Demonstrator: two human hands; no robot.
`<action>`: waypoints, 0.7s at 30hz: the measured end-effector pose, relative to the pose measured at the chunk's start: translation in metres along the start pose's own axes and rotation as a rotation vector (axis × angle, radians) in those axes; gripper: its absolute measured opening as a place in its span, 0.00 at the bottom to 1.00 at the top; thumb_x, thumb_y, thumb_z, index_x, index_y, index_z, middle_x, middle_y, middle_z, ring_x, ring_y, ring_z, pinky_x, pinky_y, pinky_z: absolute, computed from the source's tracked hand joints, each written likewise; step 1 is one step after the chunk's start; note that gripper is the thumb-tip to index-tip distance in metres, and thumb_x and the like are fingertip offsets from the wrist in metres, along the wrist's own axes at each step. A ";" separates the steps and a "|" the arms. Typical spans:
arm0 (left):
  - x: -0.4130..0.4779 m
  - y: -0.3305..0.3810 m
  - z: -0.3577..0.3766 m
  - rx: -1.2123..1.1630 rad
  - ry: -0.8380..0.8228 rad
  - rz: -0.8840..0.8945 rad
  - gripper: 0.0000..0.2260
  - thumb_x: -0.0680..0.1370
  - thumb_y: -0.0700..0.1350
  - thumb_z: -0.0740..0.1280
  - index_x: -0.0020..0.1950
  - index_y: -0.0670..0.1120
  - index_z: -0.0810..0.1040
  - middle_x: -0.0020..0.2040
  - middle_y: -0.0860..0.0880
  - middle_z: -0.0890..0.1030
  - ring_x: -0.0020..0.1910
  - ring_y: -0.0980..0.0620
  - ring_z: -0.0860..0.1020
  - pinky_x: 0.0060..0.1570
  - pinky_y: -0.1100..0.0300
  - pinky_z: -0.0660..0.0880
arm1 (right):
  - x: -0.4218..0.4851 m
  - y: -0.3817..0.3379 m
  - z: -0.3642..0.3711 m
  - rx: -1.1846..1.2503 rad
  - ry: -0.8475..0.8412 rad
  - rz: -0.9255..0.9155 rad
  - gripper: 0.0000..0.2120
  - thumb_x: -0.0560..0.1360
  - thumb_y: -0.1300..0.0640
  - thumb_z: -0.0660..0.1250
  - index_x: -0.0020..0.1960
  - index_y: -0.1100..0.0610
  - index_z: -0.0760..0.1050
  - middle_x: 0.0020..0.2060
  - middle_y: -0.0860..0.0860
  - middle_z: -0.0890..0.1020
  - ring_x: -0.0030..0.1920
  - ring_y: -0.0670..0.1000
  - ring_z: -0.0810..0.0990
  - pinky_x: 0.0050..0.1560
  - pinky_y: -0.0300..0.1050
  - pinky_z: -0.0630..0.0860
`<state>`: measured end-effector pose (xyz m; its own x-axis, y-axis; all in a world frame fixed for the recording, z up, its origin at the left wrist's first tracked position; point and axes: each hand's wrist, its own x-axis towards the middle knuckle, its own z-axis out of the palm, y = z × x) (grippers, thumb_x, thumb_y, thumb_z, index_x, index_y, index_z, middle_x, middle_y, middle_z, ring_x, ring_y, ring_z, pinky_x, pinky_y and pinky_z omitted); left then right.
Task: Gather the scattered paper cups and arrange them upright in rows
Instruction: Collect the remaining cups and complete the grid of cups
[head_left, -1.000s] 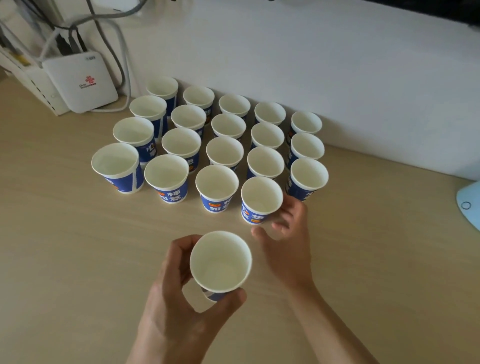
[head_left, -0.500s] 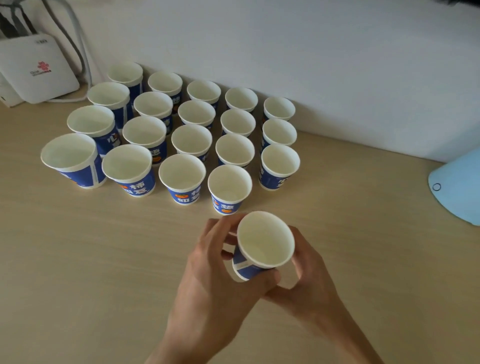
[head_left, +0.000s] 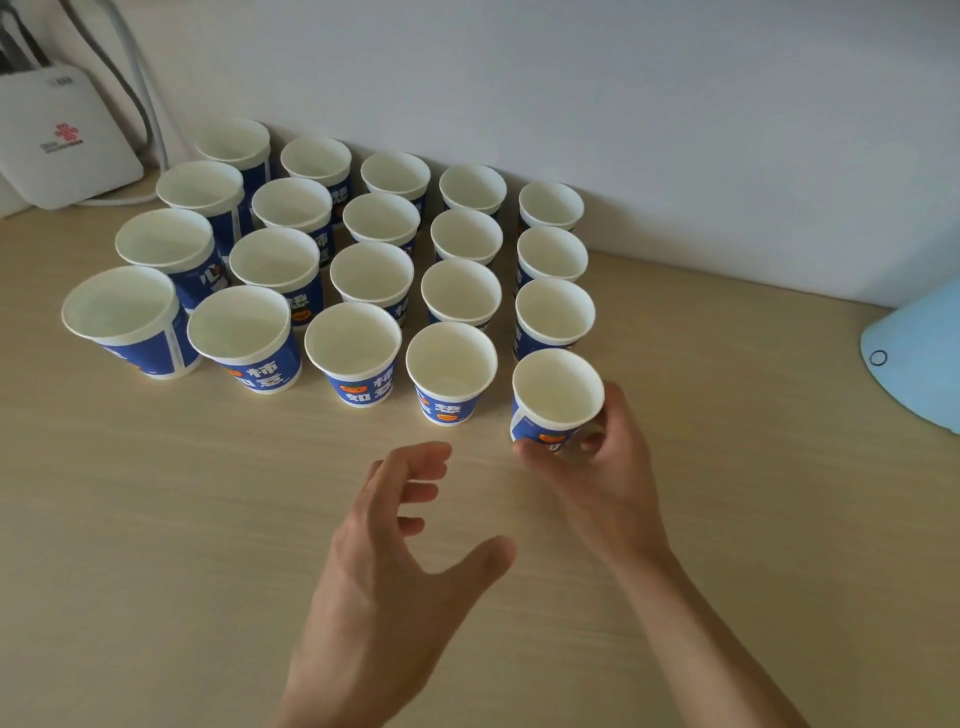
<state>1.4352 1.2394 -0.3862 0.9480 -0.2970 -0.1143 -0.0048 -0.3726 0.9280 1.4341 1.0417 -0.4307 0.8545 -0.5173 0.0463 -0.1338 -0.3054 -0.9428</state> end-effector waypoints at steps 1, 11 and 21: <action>-0.001 -0.002 -0.001 0.001 0.003 -0.011 0.28 0.60 0.57 0.77 0.59 0.61 0.75 0.56 0.66 0.79 0.57 0.65 0.77 0.55 0.61 0.76 | 0.002 0.000 0.001 0.001 0.008 -0.004 0.25 0.64 0.54 0.79 0.58 0.45 0.75 0.48 0.40 0.84 0.47 0.44 0.82 0.44 0.32 0.75; -0.005 -0.004 -0.005 -0.023 0.004 -0.052 0.26 0.60 0.57 0.76 0.57 0.62 0.76 0.55 0.66 0.80 0.57 0.66 0.78 0.57 0.58 0.77 | 0.008 0.002 0.006 0.016 0.039 -0.015 0.27 0.65 0.61 0.80 0.60 0.48 0.75 0.50 0.42 0.84 0.49 0.47 0.83 0.49 0.40 0.79; -0.011 -0.005 -0.005 -0.043 0.001 -0.062 0.30 0.55 0.64 0.72 0.57 0.62 0.77 0.53 0.67 0.81 0.56 0.64 0.79 0.54 0.59 0.77 | 0.006 0.000 0.005 -0.013 0.050 -0.021 0.31 0.65 0.62 0.81 0.64 0.48 0.72 0.54 0.41 0.82 0.54 0.46 0.82 0.51 0.32 0.74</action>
<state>1.4262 1.2486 -0.3880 0.9462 -0.2741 -0.1720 0.0677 -0.3520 0.9335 1.4414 1.0425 -0.4323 0.8313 -0.5496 0.0826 -0.1228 -0.3267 -0.9371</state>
